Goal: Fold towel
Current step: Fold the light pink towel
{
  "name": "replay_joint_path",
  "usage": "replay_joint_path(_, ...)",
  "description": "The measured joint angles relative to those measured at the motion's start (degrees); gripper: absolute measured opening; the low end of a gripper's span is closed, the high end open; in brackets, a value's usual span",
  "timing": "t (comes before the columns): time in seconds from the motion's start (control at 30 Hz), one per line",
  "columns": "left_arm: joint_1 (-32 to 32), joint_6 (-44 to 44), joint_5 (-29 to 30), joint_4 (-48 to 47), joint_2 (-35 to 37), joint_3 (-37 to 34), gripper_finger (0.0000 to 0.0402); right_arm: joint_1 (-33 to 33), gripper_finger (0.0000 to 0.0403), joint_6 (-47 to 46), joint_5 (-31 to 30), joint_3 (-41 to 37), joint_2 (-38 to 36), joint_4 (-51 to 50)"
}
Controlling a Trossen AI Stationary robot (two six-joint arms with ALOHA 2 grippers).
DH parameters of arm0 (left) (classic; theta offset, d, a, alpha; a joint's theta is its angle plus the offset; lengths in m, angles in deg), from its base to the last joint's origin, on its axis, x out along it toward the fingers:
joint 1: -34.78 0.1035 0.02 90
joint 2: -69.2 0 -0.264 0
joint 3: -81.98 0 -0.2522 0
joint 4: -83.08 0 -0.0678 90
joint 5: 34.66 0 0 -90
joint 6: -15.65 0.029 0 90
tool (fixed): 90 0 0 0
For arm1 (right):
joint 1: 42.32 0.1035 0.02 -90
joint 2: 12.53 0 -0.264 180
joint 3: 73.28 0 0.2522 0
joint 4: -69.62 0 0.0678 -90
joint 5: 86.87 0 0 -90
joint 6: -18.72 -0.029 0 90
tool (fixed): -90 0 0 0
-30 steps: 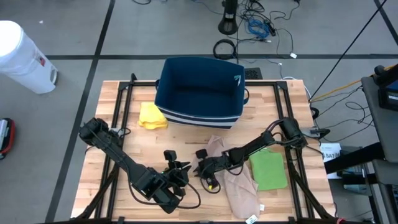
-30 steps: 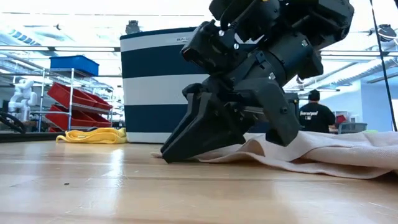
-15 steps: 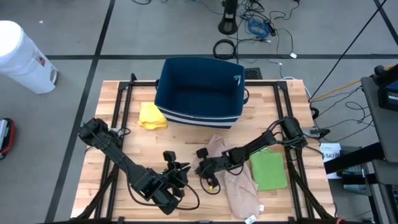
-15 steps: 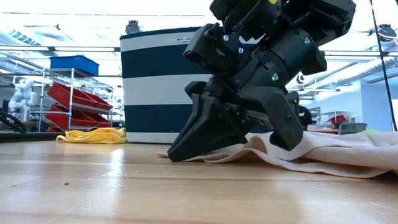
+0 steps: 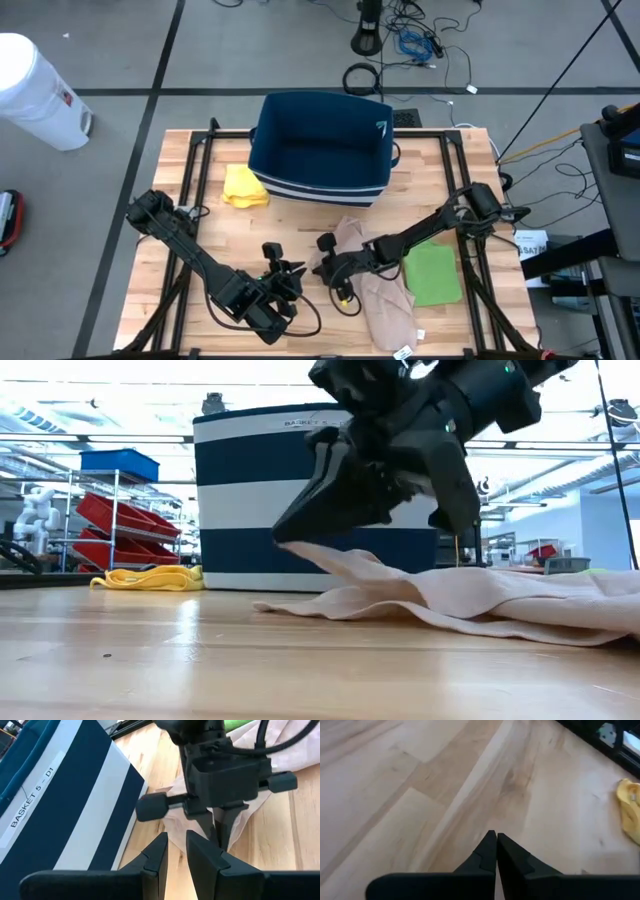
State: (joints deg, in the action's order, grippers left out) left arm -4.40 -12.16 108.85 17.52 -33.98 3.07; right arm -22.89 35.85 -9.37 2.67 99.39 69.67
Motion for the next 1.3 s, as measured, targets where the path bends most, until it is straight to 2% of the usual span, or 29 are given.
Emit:
replay_joint_path(0.27, -0.02, -0.28, -0.04, 0.00, 0.00, 0.00, 0.0076, -1.51, 0.0000, -0.84, 0.42, 0.02, -0.83, -3.44)
replay_joint_path(0.43, 0.04, -0.23, -0.04, 0.01, 0.00, 0.00, 0.0076, -3.23, 0.0000, -1.42, 1.06, 0.02, -0.83, -2.11)
replay_joint_path(0.77, 0.04, -0.71, -0.04, 0.07, 0.00, 0.00, 0.0076, -7.22, 0.0000, -4.49, 12.24, 0.12, 1.71, -0.13)
replay_joint_path(1.17, 0.15, -0.57, -0.04, 0.52, 0.00, 0.00, 0.0076, -7.33, 0.0002, -3.88, 12.49, 0.11, 4.60, 4.31)
replay_joint_path(1.3, 0.31, -0.59, -0.04, 0.86, 0.00, 0.00, 0.0076, -7.47, 0.0024, -2.89, 12.44, 0.11, 4.61, 6.23)
